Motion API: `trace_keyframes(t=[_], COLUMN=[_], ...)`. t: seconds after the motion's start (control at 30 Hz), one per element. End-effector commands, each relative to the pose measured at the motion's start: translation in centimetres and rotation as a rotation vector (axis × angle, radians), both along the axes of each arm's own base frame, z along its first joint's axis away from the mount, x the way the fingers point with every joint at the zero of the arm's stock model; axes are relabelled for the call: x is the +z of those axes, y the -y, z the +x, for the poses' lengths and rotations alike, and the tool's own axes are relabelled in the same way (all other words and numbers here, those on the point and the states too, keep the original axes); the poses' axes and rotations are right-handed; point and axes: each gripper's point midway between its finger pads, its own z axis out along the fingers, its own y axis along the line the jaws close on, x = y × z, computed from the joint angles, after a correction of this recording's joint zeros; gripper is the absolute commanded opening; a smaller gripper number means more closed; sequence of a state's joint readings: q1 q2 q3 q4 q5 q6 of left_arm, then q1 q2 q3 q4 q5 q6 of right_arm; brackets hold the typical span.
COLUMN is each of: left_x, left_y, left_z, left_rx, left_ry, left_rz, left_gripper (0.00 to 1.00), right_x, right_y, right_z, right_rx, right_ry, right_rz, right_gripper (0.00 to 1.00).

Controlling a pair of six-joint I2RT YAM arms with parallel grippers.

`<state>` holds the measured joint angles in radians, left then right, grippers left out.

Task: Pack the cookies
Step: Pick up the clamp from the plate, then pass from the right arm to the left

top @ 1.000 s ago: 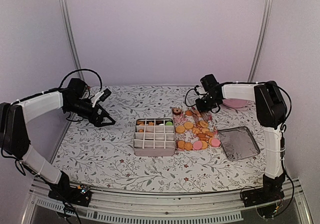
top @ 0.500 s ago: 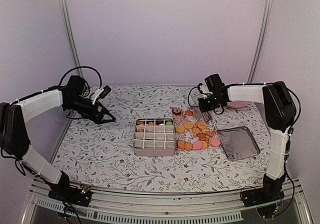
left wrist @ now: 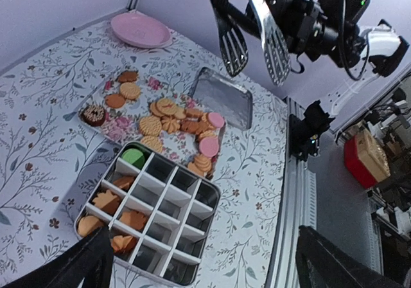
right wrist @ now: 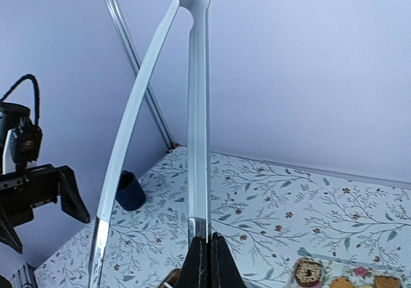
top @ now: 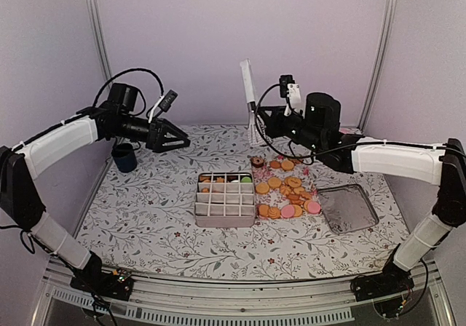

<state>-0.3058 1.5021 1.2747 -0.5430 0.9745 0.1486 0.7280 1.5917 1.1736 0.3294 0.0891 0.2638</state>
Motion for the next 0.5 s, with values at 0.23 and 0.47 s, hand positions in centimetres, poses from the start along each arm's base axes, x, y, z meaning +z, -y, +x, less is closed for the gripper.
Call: trace_keyframes(t=[0.23, 0.47], left_x=[7.5, 8.1], left_y=[6.7, 7.5], left_z=[-3.2, -4.1], left_rx=[-0.228, -0.276], left_ry=[-0.112, -0.174], left_rz=[-0.298, -0.335], left_gripper=[0.99, 0.91], right_x=[6.1, 6.9], right_y=[-6.9, -9.3], right_z=[-4.1, -4.6], right_rx=[0.153, 0.204], right_ry=[0.176, 0.196], right_rz=[0.335, 0.398], right_gripper=[0.0, 0.0])
